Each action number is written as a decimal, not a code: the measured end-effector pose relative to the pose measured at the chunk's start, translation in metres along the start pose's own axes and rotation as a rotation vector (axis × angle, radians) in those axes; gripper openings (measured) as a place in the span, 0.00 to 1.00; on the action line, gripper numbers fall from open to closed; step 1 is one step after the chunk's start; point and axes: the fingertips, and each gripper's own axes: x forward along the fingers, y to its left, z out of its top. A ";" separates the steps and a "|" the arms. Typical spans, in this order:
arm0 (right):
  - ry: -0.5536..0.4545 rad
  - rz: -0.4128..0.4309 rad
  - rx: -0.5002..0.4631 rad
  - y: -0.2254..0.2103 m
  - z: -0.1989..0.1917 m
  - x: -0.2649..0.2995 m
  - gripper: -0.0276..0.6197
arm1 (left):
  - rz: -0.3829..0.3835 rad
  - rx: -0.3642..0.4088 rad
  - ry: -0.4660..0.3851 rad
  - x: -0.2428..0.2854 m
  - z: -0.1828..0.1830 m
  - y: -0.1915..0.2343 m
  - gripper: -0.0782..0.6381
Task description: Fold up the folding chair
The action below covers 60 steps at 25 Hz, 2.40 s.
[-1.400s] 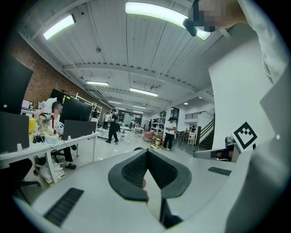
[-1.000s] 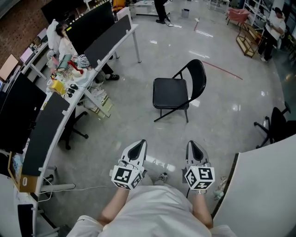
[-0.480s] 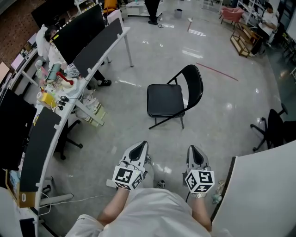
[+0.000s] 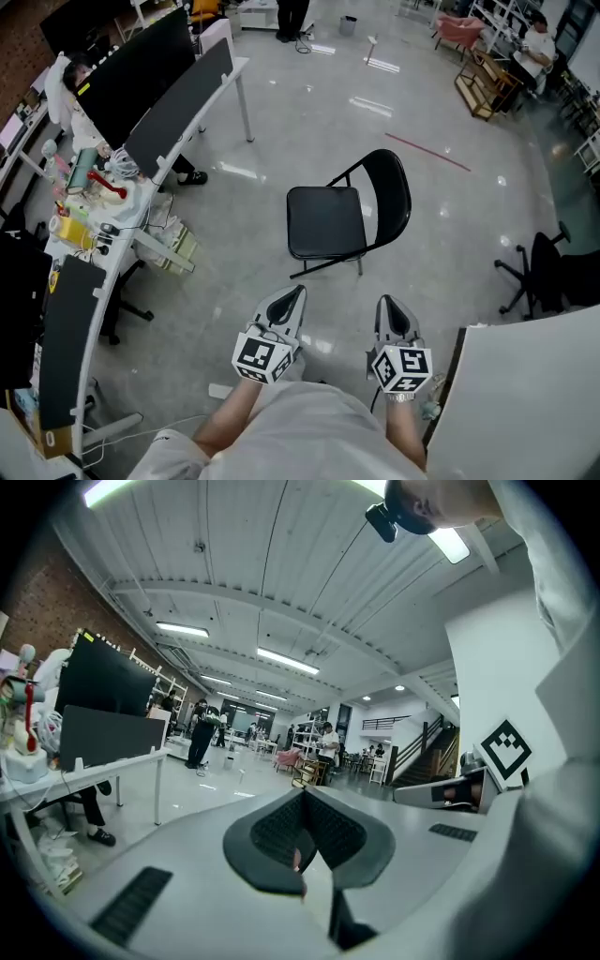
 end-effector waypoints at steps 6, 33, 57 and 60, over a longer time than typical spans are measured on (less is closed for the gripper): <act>0.016 -0.023 0.016 0.004 0.007 0.038 0.05 | -0.020 -0.002 -0.012 0.027 0.014 0.037 0.12; 0.072 0.039 0.048 -0.106 0.040 0.203 0.05 | 0.053 0.032 0.091 0.204 0.009 0.079 0.12; 0.252 0.019 0.060 -0.252 0.003 0.344 0.05 | 0.053 -0.008 0.246 0.391 -0.067 0.086 0.13; 0.274 -0.017 0.065 -0.262 -0.016 0.362 0.05 | -0.009 -0.005 0.274 0.415 -0.090 0.088 0.13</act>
